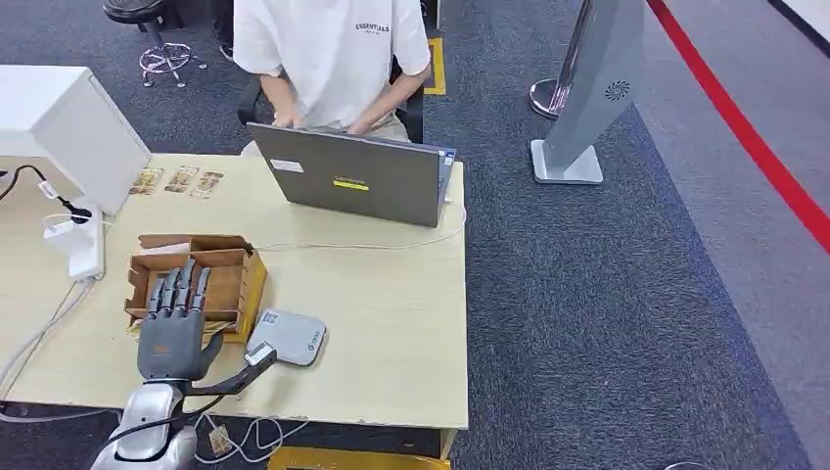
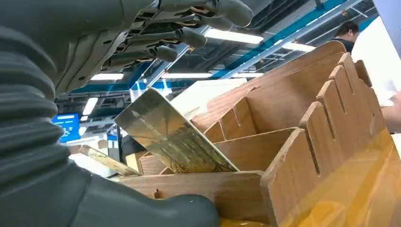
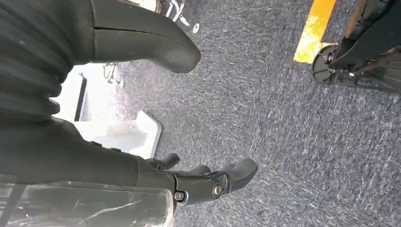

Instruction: Pass the card to the sensor for recognition and then transmit it.

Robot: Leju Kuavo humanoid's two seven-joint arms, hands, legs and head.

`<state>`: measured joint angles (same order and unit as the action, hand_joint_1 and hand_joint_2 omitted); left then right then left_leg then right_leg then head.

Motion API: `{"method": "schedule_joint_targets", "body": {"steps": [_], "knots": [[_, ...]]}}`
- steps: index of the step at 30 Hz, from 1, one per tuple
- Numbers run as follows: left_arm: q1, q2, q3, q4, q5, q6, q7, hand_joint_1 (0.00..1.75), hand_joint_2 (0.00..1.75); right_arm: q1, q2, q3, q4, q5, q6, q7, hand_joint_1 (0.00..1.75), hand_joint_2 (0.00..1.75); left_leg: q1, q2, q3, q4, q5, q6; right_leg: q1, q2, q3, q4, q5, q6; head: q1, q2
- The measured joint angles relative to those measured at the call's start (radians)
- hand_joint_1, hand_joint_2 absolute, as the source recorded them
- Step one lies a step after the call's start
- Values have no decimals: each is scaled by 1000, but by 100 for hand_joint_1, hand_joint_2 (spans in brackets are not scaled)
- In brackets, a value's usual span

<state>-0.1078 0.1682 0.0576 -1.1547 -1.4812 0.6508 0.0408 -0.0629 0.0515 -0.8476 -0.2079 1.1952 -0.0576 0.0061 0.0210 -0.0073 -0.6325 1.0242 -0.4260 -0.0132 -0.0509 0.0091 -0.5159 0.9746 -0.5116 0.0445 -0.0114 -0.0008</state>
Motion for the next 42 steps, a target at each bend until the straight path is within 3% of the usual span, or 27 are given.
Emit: {"method": "schedule_joint_targets", "body": {"steps": [16,32,39,40,42], "knots": [[-2,10,0,48,55,6,-54,175,175,0,-3,0,0,11,3,-3,0,175,0,0,0,0,0,0,0,0,0,0,0,0,0,0],[18,5,0,14,77,35,-80,175,175,0,-4,0,0,18,2,-3,0,175,0,0,0,0,0,0,0,0,0,0,0,0,0,0],[80,0,-34,-189,159,-72,-133,175,175,1,-5,-7,0,1,1,-3,0,175,0,0,0,0,0,0,0,0,0,0,0,0,0,0],[87,2,-42,-213,180,-96,-145,175,175,1,-5,-10,0,-3,1,-3,0,175,0,0,0,0,0,0,0,0,0,0,0,0,0,0],[114,22,-71,-317,248,-208,-166,175,175,2,-5,-23,0,-16,1,-3,0,175,0,1,0,0,0,0,0,1,-1,0,0,0,0,0]]}}
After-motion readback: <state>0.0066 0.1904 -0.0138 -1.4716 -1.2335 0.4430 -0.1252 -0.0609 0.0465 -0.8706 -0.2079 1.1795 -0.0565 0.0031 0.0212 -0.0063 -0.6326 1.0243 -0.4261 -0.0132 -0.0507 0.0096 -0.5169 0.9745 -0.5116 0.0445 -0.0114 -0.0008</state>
